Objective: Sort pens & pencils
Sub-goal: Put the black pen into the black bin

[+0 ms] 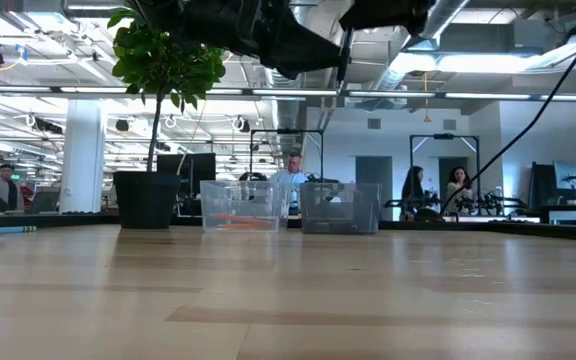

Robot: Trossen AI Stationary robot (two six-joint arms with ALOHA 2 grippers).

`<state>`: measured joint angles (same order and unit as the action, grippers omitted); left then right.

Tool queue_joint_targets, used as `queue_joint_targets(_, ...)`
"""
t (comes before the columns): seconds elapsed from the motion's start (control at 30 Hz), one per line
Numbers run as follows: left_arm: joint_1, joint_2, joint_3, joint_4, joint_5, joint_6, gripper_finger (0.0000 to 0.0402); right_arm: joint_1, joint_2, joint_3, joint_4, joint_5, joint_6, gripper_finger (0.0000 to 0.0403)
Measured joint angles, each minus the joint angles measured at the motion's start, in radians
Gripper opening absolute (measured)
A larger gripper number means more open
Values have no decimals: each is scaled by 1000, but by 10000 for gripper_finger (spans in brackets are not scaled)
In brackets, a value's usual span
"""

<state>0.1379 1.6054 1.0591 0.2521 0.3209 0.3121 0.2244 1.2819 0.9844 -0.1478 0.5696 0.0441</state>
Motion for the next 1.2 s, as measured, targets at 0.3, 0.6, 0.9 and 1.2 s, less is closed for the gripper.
queue_joint_targets(0.3,-9,-9,1,-382,-26,17,203,-265,1,0,-88,-166,0,60)
queue_joint_targets(0.6,-63,-9,0,-755,-264,-71,204,-582,1,0,-82,-481,8,60)
queue_joint_targets(0.9,-98,-9,0,-846,-312,-147,204,-735,126,10,-71,-650,24,60)
queue_joint_targets(1.2,-103,-9,0,-857,-310,-194,204,-735,367,195,-228,-655,-26,60)
